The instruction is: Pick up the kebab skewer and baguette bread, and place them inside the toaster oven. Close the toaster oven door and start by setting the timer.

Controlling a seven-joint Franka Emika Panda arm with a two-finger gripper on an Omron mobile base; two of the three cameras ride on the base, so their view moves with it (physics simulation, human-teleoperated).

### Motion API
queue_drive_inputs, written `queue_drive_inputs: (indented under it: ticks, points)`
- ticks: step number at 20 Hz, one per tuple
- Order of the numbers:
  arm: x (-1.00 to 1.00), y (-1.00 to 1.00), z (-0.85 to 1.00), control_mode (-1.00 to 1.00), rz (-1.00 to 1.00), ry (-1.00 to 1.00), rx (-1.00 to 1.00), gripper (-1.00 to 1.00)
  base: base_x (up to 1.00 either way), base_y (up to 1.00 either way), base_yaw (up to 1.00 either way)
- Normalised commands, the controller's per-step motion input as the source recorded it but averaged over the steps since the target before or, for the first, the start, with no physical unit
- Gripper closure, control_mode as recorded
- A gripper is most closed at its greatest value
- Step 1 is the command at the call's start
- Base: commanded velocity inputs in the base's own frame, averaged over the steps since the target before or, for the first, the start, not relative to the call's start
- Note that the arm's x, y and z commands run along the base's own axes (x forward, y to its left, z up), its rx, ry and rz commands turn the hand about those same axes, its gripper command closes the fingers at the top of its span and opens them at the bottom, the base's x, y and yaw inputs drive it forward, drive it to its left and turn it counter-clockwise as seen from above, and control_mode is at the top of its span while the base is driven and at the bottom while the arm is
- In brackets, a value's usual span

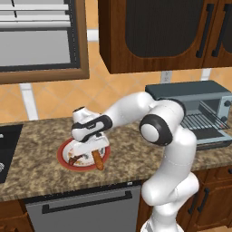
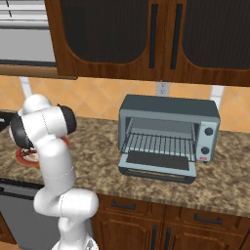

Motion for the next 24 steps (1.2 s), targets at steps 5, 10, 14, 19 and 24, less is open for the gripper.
queue_drive_inputs:
  ticks: [5, 10, 14, 19, 24]
  points:
    - [-0.18, -0.22, -0.29, -1.00, 0.00, -0.05, 0.01, 1.00, 0.00, 0.00, 0.00]
    - [-0.25, -0.30, 0.09, -1.00, 0.00, -0.14, 0.06, 1.00, 0.00, 0.00, 0.00]
    - [-0.59, -0.58, 0.88, -1.00, 0.00, -0.15, 0.15, 1.00, 0.00, 0.00, 0.00]
    - [-0.46, -0.85, 0.82, -1.00, -0.05, -0.08, 0.13, 1.00, 0.00, 0.00, 0.00]
    - [-0.44, -0.71, 0.58, -1.00, -0.33, -0.19, 0.13, 1.00, 0.00, 0.00, 0.00]
